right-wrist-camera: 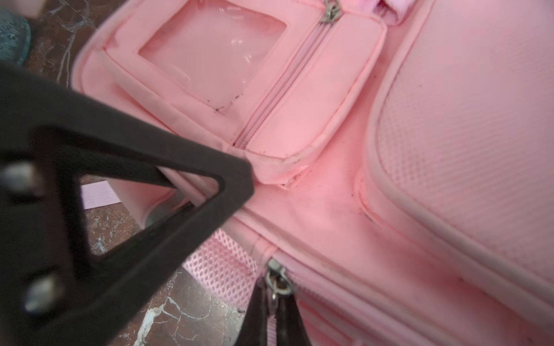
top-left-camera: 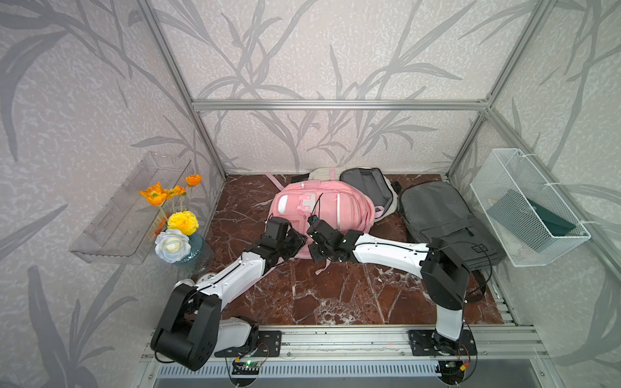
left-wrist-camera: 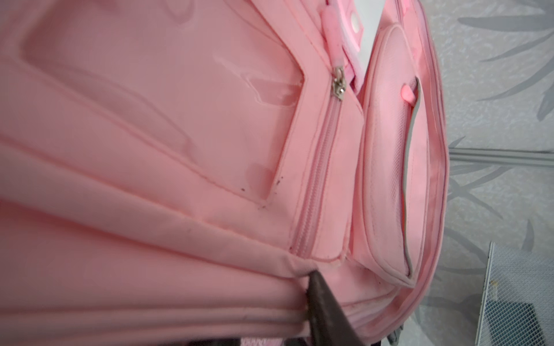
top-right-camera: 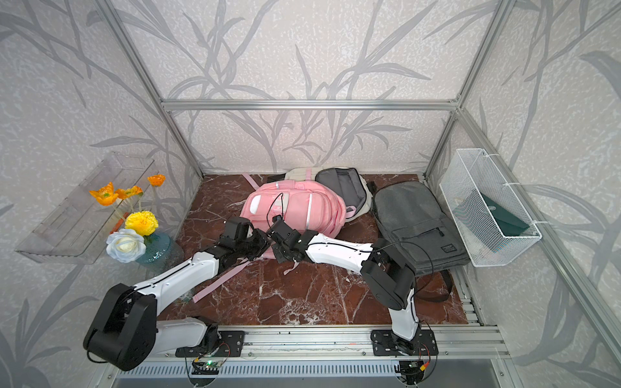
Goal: Zip up the backpack
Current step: Zip the zipper on the backpack.
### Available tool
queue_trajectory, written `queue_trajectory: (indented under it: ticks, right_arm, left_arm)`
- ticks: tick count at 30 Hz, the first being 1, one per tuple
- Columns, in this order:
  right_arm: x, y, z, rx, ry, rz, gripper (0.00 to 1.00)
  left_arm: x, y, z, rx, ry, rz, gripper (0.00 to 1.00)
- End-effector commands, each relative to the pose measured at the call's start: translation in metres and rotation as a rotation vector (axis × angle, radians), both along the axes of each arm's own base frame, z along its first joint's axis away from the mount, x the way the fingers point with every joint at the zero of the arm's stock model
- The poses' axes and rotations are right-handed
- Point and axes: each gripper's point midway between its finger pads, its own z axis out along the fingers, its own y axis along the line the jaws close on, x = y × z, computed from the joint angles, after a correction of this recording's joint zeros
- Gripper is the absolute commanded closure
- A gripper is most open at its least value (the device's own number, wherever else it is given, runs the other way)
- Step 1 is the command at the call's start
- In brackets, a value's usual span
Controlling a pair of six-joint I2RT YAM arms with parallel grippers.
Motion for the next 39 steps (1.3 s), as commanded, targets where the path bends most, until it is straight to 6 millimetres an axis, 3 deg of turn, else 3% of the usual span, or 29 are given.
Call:
queue_trajectory:
  ticks: [1,4,7,18,19,27,31,33,39]
  right_arm:
    - [-0.001,0.017,0.028,0.080,-0.047,0.050,1.00]
    - [-0.003,0.010,0.028,0.039,-0.051,0.062,1.00]
    - [-0.001,-0.008,0.027,-0.032,-0.070,0.028,1.00]
    - [0.017,-0.101,0.020,-0.148,-0.060,-0.173,1.00]
    - [0.020,-0.108,0.029,-0.128,-0.069,-0.192,1.00]
    - [0.042,-0.147,0.032,-0.118,-0.050,-0.288,1.00]
    - [0.045,-0.145,0.036,-0.086,-0.042,-0.284,1.00]
    - [0.042,-0.128,0.039,-0.033,-0.030,-0.226,1.00]
    - [0.027,-0.082,0.057,0.005,-0.086,-0.104,1.00]
  left_arm:
    - [0.014,0.002,0.004,0.042,-0.042,0.011,0.85]
    - [0.017,0.007,0.003,0.065,-0.048,0.034,0.96]
    - [0.017,0.018,0.003,0.105,-0.054,0.073,1.00]
    - [0.017,0.054,0.010,0.166,-0.066,0.157,1.00]
    - [0.017,0.056,0.011,0.168,-0.068,0.161,1.00]
    - [0.013,0.071,0.010,0.191,-0.070,0.191,1.00]
    - [0.013,0.072,0.010,0.194,-0.068,0.184,1.00]
    - [0.013,0.068,0.012,0.174,-0.062,0.169,0.85]
    - [0.012,0.031,0.035,0.049,-0.071,0.057,0.54]
